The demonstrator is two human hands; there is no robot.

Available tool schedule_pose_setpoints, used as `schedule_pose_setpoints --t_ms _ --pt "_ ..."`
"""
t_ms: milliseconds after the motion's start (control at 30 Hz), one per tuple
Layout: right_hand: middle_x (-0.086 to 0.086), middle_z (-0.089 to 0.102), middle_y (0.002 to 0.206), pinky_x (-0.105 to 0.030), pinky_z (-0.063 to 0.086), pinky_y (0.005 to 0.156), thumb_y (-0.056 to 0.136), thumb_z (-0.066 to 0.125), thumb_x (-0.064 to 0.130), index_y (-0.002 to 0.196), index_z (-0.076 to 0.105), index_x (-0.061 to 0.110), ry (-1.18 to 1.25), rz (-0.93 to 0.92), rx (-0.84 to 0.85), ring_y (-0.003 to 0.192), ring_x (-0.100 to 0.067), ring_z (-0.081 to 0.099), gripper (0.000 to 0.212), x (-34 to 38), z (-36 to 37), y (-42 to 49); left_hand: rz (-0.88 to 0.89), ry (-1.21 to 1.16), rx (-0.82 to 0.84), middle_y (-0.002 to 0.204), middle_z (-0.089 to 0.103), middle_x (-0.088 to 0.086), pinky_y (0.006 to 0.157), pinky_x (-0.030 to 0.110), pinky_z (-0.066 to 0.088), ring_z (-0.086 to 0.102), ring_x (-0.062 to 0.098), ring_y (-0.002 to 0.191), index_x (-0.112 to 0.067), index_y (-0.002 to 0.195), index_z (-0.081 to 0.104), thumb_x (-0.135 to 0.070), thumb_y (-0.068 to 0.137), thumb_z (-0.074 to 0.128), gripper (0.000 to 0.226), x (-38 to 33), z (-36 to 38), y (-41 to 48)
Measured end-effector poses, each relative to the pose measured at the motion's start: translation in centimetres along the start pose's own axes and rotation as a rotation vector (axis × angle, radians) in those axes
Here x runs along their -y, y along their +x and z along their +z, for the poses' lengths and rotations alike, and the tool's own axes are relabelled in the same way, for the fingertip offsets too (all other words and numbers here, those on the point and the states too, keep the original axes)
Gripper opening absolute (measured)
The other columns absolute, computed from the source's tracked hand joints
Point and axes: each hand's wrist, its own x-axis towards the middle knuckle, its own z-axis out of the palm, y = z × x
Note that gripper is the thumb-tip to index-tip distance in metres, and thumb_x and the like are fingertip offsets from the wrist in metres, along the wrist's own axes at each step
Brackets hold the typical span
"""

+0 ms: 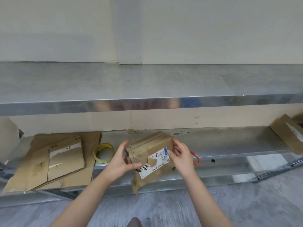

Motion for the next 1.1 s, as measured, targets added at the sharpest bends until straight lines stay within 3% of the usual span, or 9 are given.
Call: schedule_pose_setpoints --t_ms 67,233,333,533,633,767,867,1000,1100 --pt "0.020 0.051 0.132 -0.020 0.036 0.106 0.086 0.072 0.009 0.142 0.046 0.027 0.053 -0.073 0.025 0.130 -0.005 0.048 0.065 0.5 0.1 0.2 0.066 0.053 -0.143 0.125 0.053 -0.009 0.085 0.035 0.056 0.062 0.014 0.092 -0.042 0.139 0.034 -0.043 0.051 0.092 0.106 -0.9 0.6 -0.5" --pt "0.012 0.042 0.143 -0.035 0.033 0.112 0.081 0.078 0.026 0.144 0.035 0.023 0.038 -0.095 0.006 0.135 -0.012 0.041 0.077 1.9 2.5 -0.6 0.235 0.323 -0.430 0.133 0.033 -0.018 0.106 0.031 0.037 0.038 0.005 0.124 -0.043 0.137 0.035 -0.037 0.059 0.090 0.097 -1.3 3.6 -1.3" --pt "0.003 0.044 0.142 -0.027 0.040 0.105 0.081 0.078 0.020 0.140 0.038 0.025 0.002 -0.052 0.115 0.127 -0.014 0.048 0.071 1.6 3.7 -1.7 0.135 0.456 -0.549 0.133 0.035 -0.013 0.108 0.033 0.026 0.026 0.013 0.126 -0.034 0.142 0.036 -0.052 0.059 0.085 0.098 -0.5 5.3 -1.5" --pt "0.009 0.038 0.147 -0.024 0.048 0.099 0.079 0.068 -0.007 0.138 0.040 0.036 0.155 -0.016 0.351 0.134 -0.006 0.042 0.079 0.6 2.8 -2.8 0.104 0.242 -0.340 0.127 0.038 -0.013 0.107 0.028 0.041 0.044 -0.004 0.119 -0.038 0.143 0.036 -0.024 0.066 0.088 0.094 0.8 5.3 -2.3" --pt "0.006 0.038 0.148 -0.031 0.044 0.107 0.076 0.075 -0.007 0.139 0.042 0.029 0.205 -0.004 0.424 0.138 -0.004 0.037 0.080 0.5 1.7 -2.7 0.094 0.184 -0.316 0.132 0.044 -0.014 0.102 0.032 0.047 0.050 0.000 0.120 -0.035 0.142 0.041 -0.015 0.069 0.086 0.089 0.8 4.8 -2.6" --pt "0.012 0.039 0.151 -0.029 0.038 0.112 0.072 0.084 0.011 0.146 0.036 0.034 0.106 -0.036 0.576 0.139 0.002 0.033 0.091 0.3 0.2 -1.9 0.154 0.219 -0.382 0.123 0.050 -0.026 0.092 0.013 0.047 0.053 -0.007 0.111 -0.045 0.133 0.046 -0.019 0.070 0.085 0.079 -0.2 5.8 -2.4" --pt "0.024 0.044 0.143 -0.031 0.044 0.106 0.070 0.084 0.034 0.144 0.033 0.042 -0.066 -0.098 0.508 0.136 0.007 0.035 0.089 0.3 0.1 -1.6 0.193 0.271 -0.391 0.122 0.048 -0.022 0.093 0.008 0.043 0.052 -0.005 0.111 -0.036 0.134 0.052 -0.020 0.072 0.084 0.072 -0.6 6.6 -1.9" --pt "0.024 0.051 0.134 -0.020 0.039 0.106 0.079 0.079 0.026 0.132 0.036 0.047 -0.187 -0.136 0.419 0.128 0.012 0.041 0.072 -0.2 1.0 -1.4 0.161 0.232 -0.318 0.139 0.039 -0.011 0.097 0.020 0.049 0.043 0.001 0.126 -0.020 0.134 0.055 -0.008 0.073 0.082 0.068 -0.5 6.4 -1.0" --pt "0.025 0.052 0.132 -0.015 0.037 0.101 0.081 0.078 0.027 0.134 0.037 0.046 -0.210 -0.147 0.388 0.125 0.013 0.042 0.070 -0.4 1.5 -0.8 0.133 0.213 -0.291 0.133 0.044 -0.014 0.087 0.007 0.046 0.049 -0.005 0.117 -0.026 0.130 0.056 -0.009 0.071 0.083 0.067 -0.4 5.4 -0.1"
